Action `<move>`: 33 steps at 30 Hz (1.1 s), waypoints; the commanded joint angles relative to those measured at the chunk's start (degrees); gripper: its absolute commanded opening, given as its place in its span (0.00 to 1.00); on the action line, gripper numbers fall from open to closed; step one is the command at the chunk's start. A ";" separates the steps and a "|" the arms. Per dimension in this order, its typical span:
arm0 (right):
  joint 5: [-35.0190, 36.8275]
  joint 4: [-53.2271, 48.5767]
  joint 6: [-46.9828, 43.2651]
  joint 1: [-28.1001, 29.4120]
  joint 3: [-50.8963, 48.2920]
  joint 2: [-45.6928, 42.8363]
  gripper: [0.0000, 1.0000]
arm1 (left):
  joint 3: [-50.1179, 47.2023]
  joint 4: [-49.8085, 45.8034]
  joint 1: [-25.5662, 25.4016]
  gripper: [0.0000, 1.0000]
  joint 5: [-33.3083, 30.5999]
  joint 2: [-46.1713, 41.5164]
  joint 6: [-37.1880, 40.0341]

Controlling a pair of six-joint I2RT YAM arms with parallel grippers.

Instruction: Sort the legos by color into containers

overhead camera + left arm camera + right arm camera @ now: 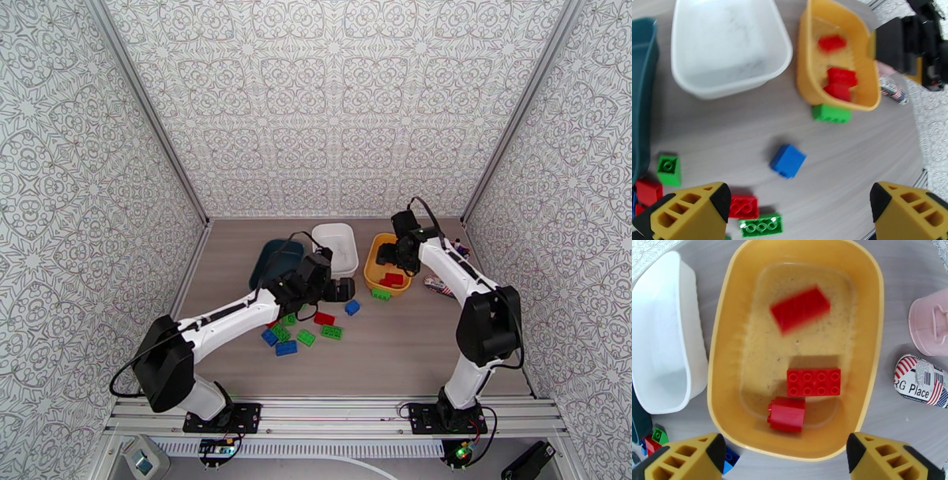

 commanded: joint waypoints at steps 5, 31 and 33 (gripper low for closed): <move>-5.24 1.84 0.04 4.03 -8.77 -8.70 0.78 | -4.94 -5.92 0.01 0.96 -3.84 -2.79 1.20; -6.41 16.83 20.74 34.90 -14.67 2.63 0.88 | -28.54 -10.42 8.07 0.99 -11.01 -34.96 -10.08; -5.91 16.57 21.00 35.07 -13.97 3.84 0.89 | -29.51 -10.40 8.25 0.99 -11.29 -36.25 -10.51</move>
